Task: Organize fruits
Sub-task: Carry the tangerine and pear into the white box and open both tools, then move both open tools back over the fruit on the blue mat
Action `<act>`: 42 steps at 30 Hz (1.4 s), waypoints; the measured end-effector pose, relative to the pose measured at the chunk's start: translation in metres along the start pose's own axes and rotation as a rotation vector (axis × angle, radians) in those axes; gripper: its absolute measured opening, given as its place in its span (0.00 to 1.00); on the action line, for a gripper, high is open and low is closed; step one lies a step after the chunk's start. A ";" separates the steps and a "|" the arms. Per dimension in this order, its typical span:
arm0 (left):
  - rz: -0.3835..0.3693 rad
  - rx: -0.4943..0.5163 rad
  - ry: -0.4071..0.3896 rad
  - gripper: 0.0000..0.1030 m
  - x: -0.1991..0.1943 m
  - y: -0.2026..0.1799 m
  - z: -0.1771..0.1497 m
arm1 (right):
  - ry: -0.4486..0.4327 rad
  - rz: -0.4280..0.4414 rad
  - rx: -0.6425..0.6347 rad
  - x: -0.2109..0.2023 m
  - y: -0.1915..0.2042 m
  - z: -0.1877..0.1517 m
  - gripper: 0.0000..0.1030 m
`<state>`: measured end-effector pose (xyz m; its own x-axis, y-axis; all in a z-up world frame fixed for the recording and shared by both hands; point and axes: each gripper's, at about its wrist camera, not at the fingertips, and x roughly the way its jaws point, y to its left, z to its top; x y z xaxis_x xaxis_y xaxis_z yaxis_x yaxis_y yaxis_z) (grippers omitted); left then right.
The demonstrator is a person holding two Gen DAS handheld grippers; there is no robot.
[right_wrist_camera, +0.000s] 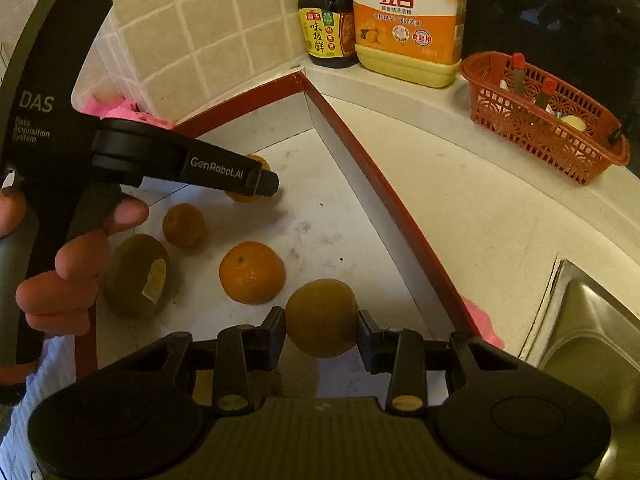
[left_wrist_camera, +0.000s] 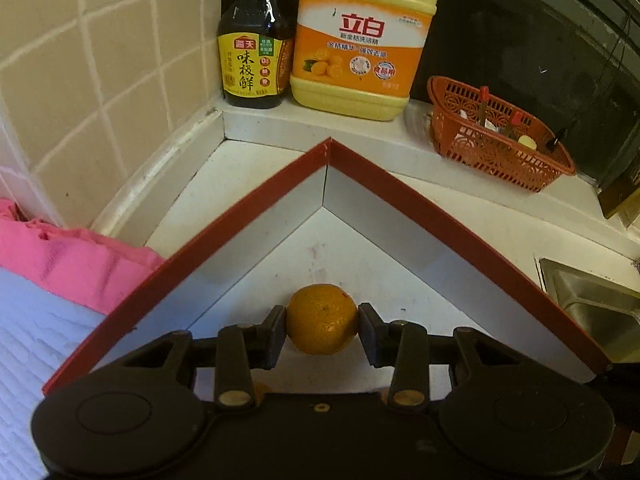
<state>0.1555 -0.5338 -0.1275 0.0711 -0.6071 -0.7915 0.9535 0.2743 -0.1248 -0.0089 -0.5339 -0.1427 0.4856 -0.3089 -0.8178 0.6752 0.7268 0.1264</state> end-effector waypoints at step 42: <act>0.282 -0.126 -0.314 0.73 -0.251 0.002 -0.090 | -0.300 -0.047 -0.085 -0.142 0.072 -0.001 0.95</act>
<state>0.1128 -0.3138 0.0176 0.4275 -0.6873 -0.5872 0.8422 0.5388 -0.0175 -0.0297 -0.4376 -0.0181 0.6060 -0.5012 -0.6178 0.6580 0.7522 0.0353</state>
